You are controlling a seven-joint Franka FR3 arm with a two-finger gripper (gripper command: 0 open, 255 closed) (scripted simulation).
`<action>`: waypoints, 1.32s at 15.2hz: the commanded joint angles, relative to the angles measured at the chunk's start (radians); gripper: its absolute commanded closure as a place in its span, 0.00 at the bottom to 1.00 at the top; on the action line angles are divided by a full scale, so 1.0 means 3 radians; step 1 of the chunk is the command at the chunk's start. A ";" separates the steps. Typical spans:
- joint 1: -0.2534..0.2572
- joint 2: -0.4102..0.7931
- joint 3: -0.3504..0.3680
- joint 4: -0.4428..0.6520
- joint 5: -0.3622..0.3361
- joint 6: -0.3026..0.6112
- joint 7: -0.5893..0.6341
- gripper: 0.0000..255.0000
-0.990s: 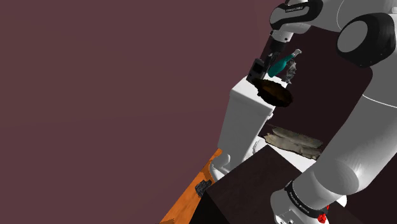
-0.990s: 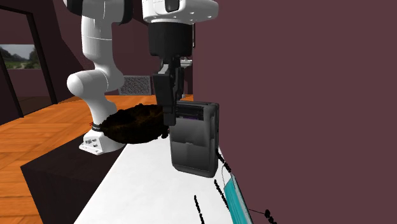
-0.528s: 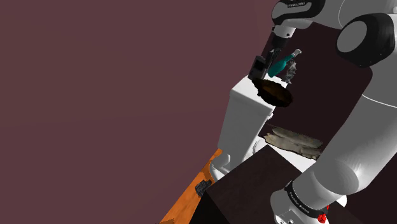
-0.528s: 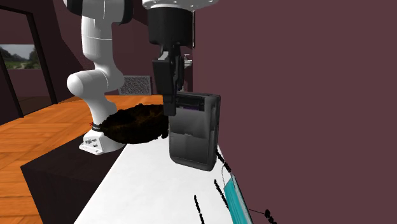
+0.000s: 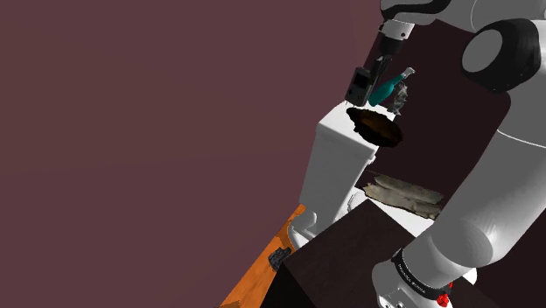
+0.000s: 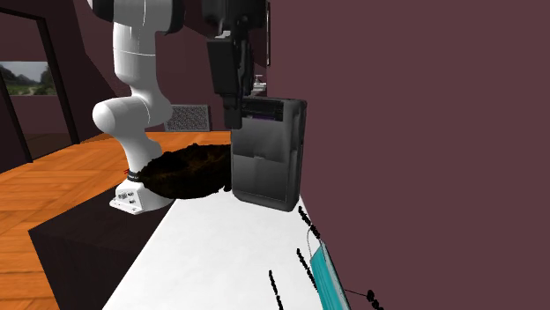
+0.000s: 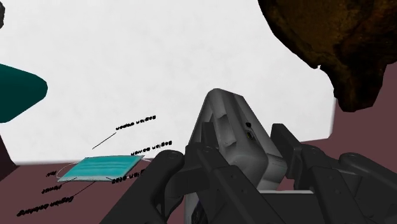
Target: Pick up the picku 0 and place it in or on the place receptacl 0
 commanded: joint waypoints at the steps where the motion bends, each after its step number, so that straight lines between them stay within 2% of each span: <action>1: -0.0012 0.0020 -0.0003 0.0120 0.0010 -0.0100 -0.0005 1.00; 11: -0.0113 0.0196 -0.0018 0.0811 0.0098 -0.0631 -0.0049 1.00; 20: -0.0300 0.0493 -0.0022 0.1632 0.0254 -0.1173 -0.0099 1.00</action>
